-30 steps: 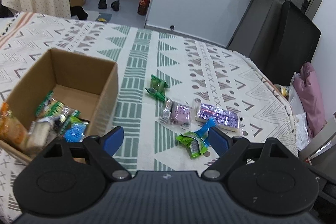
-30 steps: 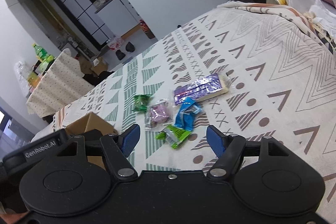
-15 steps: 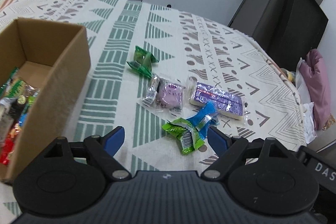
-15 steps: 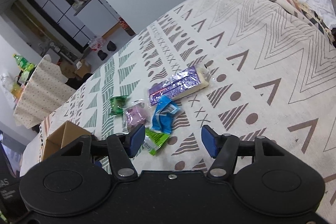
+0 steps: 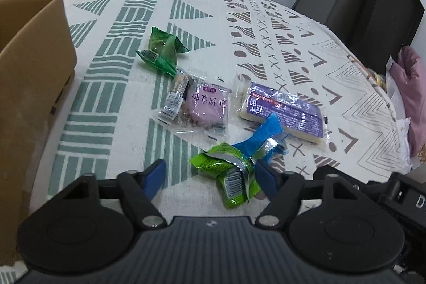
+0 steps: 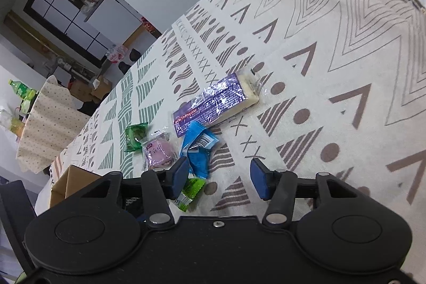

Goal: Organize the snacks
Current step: 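Grasp the green wrapper with the left gripper while the right grasps a blue wrapper, then carry the green and blue wrappers over the box with both grippers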

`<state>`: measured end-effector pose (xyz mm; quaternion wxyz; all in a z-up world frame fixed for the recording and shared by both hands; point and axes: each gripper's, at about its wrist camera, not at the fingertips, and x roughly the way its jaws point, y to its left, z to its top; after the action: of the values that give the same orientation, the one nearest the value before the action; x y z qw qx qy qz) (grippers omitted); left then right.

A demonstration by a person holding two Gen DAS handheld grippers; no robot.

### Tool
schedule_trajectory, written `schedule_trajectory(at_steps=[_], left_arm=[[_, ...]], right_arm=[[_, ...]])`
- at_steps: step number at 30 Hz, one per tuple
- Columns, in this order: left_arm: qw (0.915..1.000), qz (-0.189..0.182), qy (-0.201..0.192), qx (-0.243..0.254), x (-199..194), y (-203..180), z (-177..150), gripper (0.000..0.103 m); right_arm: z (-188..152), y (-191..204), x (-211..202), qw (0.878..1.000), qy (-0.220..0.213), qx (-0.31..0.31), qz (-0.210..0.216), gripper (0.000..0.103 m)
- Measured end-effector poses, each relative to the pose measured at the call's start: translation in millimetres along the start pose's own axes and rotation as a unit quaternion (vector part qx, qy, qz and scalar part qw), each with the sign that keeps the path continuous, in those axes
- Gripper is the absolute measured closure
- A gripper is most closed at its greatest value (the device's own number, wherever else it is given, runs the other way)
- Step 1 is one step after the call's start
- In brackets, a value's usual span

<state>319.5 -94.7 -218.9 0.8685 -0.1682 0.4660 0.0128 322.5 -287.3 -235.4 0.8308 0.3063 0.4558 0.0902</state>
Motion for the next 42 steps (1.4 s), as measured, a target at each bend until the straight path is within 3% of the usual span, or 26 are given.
schedule_trajectory(at_steps=[3,7,19,28,33,42], left_arm=[[0.9999,-0.015,-0.007,0.001,2,0,0,0.072],[0.9996,-0.022,-0.012,-0.014,3,6,1,0.076],[0.9973,-0.031,-0.022,-0.062,-1,40,11,0.078],[0.9967,-0.037,-0.027,-0.067,-3,53,17,0.078],[0.9971,-0.027,-0.033,-0.062,-11,57,20,0.078],[0.9973,-0.014,-0.049,-0.054,-28,55,21,0.078]], right_arm=[[0,2,9,1.0,0.007,-0.001,0.002,0.051],[-1,10,23,1.0,0.017,-0.013,0.0,0.051],[-4,33,49,0.998,0.01,-0.057,-0.029,0.05],[-1,52,66,0.995,-0.004,-0.086,-0.054,0.05],[3,54,70,0.994,0.0,-0.092,-0.063,0.068],[-3,64,54,0.994,0.013,-0.1,-0.034,0.071]])
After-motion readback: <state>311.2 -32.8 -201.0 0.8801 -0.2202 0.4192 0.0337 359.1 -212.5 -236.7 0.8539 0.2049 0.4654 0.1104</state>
